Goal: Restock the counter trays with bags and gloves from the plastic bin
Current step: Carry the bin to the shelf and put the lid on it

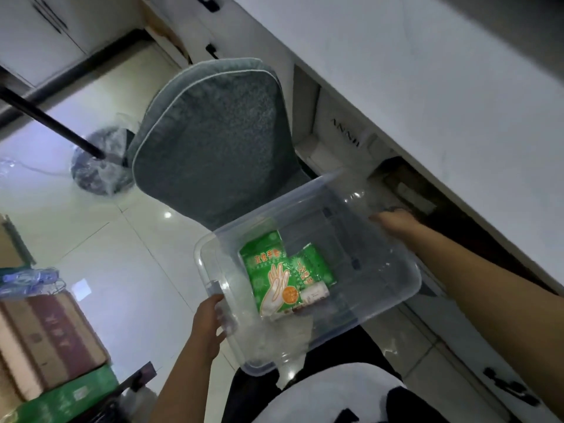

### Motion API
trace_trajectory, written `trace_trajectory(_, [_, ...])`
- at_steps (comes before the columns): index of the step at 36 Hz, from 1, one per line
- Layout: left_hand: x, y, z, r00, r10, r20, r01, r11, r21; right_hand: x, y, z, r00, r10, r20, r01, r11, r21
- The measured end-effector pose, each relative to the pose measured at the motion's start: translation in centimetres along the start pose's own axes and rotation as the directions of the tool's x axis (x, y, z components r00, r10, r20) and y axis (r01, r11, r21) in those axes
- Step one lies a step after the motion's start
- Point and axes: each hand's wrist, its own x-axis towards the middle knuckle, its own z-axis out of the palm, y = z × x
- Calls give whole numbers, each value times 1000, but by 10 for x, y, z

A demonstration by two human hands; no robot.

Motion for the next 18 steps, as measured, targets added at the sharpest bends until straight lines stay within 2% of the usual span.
trace_trajectory(5, [7,2,-42,995,44,89,-52,994,96,-82,79,9,993,112,-46,-95,955,281])
trace_trajectory(9, [12,8,-72,974,60,217,-108,970,220,-151,137,6,965,208,162,-261,836,483])
trace_trajectory(12, [11,16,-90,948,44,314,-149,936,320,-199,189,2,952,233,201,-306,768,562])
trace_trajectory(15, [7,22,-88,923,21,384,-189,895,404,-243,236,3,953,241,182,-300,681,668])
trace_trajectory(18, [-5,20,-54,904,14,427,-256,818,516,-285,280,6,947,305,105,-284,633,720])
